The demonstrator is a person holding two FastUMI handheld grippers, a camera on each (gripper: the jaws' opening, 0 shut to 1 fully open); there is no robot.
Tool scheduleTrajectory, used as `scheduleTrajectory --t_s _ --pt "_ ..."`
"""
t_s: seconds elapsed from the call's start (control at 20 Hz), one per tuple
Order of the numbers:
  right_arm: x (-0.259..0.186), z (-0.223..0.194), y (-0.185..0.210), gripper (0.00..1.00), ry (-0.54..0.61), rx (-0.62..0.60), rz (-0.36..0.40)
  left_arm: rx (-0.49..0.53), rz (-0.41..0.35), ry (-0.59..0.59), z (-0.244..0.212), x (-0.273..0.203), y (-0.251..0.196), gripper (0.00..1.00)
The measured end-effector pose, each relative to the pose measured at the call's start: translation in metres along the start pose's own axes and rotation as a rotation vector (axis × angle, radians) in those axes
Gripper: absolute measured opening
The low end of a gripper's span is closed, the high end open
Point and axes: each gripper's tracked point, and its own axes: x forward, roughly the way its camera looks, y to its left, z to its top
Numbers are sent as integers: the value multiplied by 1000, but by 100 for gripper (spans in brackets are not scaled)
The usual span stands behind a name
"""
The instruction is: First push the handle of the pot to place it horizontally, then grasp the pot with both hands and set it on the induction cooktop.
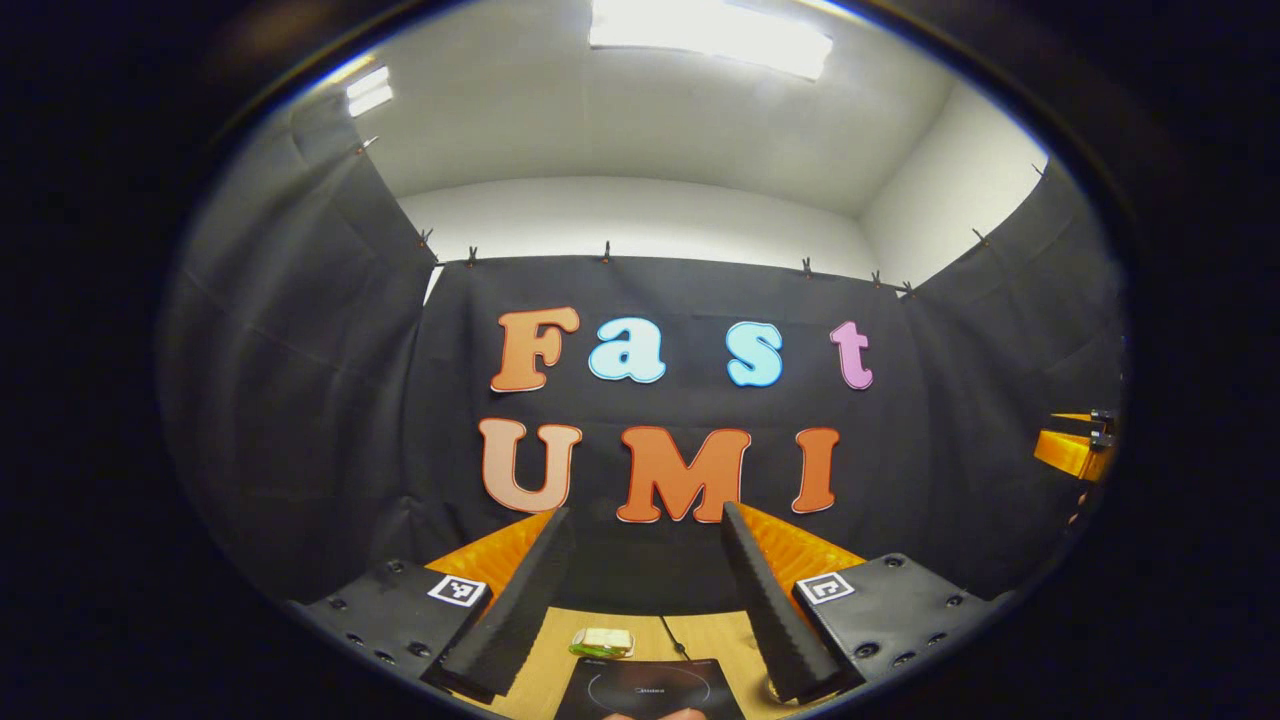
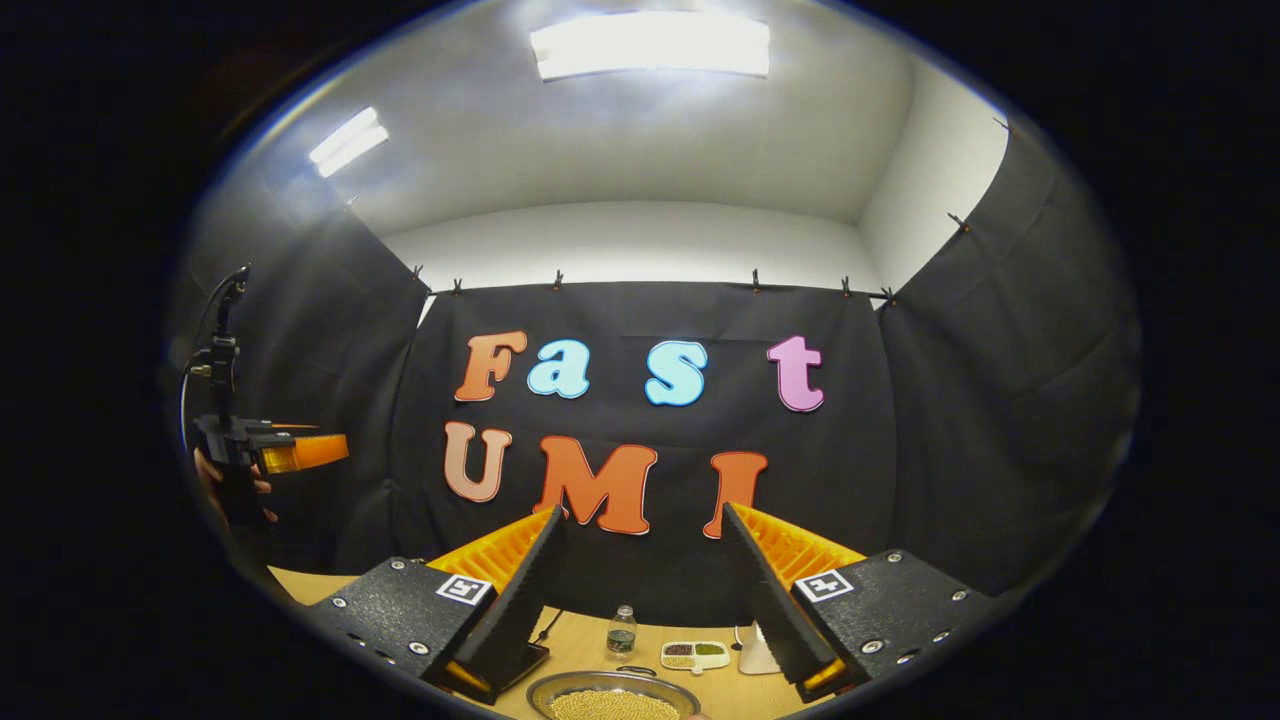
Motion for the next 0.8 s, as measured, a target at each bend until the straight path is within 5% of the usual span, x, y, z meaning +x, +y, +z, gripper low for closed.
scheduleTrajectory --t_s 0.4,0.8 --pt "15 -36 6 95 94 1 -11 -21 32 -69 8 -1 16 97" --pt "13 -98 6 95 252 69 -6 -27 44 -2 -20 11 28 97"
